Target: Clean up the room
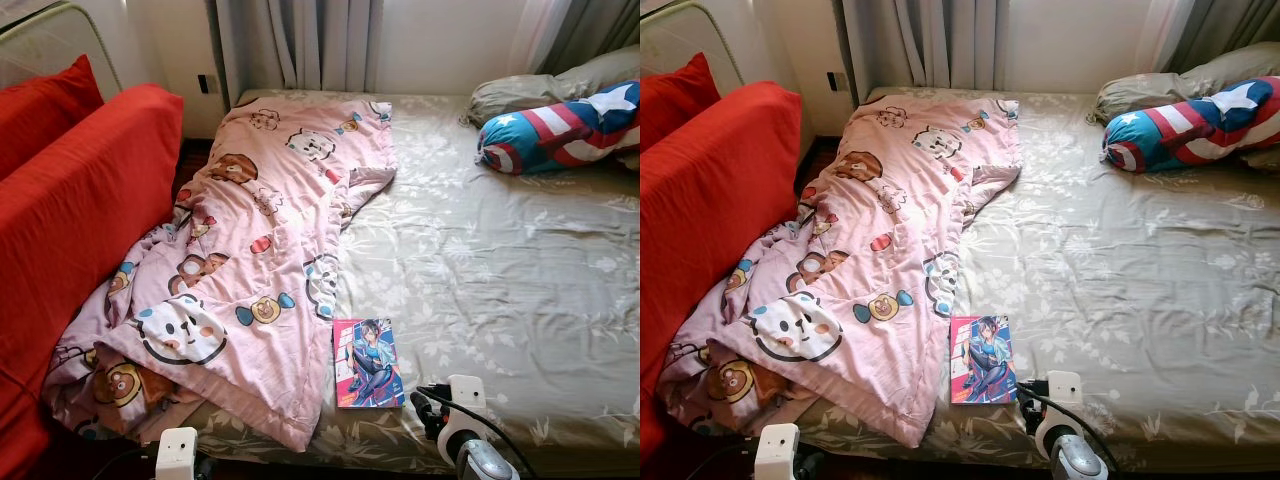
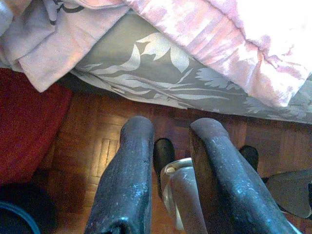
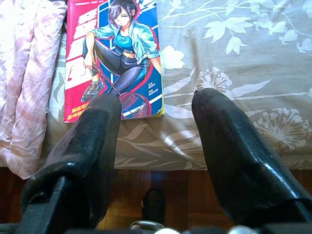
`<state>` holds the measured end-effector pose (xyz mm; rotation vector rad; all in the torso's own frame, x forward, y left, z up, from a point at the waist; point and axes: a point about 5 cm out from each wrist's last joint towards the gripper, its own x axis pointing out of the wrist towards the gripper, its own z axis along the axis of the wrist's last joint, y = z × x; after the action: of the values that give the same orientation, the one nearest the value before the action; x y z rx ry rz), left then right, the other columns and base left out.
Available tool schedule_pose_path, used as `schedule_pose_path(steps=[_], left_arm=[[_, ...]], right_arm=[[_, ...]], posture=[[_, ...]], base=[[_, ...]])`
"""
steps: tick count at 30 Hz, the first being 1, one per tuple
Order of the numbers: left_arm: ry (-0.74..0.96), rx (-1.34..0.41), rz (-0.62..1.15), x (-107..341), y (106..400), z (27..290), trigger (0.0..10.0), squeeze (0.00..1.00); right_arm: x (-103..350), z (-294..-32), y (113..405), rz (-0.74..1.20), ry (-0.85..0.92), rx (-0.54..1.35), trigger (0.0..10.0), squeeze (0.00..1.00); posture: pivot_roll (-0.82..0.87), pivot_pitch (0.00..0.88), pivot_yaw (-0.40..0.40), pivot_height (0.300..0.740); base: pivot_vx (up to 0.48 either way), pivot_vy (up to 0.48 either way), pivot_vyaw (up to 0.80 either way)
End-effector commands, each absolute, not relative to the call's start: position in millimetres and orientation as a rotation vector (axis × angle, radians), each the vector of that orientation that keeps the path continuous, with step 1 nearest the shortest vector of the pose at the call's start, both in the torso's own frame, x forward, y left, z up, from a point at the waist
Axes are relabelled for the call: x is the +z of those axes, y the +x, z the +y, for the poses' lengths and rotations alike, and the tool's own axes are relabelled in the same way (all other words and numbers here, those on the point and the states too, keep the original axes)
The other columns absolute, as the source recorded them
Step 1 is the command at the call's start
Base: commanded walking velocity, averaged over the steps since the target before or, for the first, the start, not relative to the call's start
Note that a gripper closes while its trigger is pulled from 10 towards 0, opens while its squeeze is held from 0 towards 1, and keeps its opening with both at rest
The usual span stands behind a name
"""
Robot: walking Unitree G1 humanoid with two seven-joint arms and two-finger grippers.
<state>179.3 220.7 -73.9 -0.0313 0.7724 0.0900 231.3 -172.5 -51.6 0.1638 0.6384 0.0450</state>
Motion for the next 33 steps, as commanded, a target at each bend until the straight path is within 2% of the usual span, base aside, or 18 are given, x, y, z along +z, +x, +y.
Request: schedule_pose_path(steps=[1, 2, 4, 9, 19, 22, 26, 33], left_arm=[[-0.017, 0.095, 0.82, -79.1, 169.7, 221.9, 10.0, 0.0], [-0.002, 0.065, 0.677, -65.7, 192.9, 210.1, 10.0, 0.0], [0.01, 0.046, 0.574, -54.4, 206.8, 205.1, 10.0, 0.0], [0.013, 0.061, 0.547, -52.1, 204.8, 216.4, 10.0, 0.0], [0.04, 0.083, 0.247, -20.5, 211.5, 226.7, 10.0, 0.0], [0.04, 0.083, 0.247, -20.5, 211.5, 226.7, 10.0, 0.0], [0.066, 0.039, 0.143, -4.6, 214.5, 221.4, 10.0, 0.0], [0.045, 0.054, 0.048, 23.5, 236.8, 218.3, 10.0, 0.0]], right_arm=[[-53.4, -172.8, 228.0, 0.644, 0.153, 0.051, 10.0, 0.0], [-51.8, -171.8, 229.6, 0.626, 0.157, 0.049, 10.0, 0.0], [-49.7, -172.9, 231.6, 0.605, 0.152, 0.039, 10.0, 0.0], [-41.4, -174.1, 237.6, 0.519, 0.155, 0.042, 10.0, 0.0], [-23.3, -175.4, 242.9, 0.331, 0.122, 0.048, 10.0, 0.0], [-23.3, -175.4, 242.9, 0.331, 0.122, 0.048, 10.0, 0.0], [-15.6, -177.3, 246.2, 0.273, 0.127, 0.032, 10.0, 0.0], [-2.9, -174.5, 256.3, 0.208, 0.146, 0.015, 10.0, 0.0]], posture=[[0.04, 0.061, -0.044, 0.74], [0.04, 0.059, -0.041, 0.74], [0.04, 0.058, -0.04, 0.74], [0.05, 0.057, -0.038, 0.74], [0.05, 0.038, -0.037, 0.74], [0.05, 0.038, -0.037, 0.74], [0.05, 0.036, -0.034, 0.74], [0.05, 0.075, -0.042, 0.74]], base=[[0.0, 0.0, 0.0], [0.0, 0.0, 0.0], [0.0, 0.0, 0.0], [0.0, 0.0, 0.0], [0.0, 0.0, 0.0], [0.0, 0.0, 0.0], [0.0, 0.0, 0.0], [0.0, 0.0, 0.0]])
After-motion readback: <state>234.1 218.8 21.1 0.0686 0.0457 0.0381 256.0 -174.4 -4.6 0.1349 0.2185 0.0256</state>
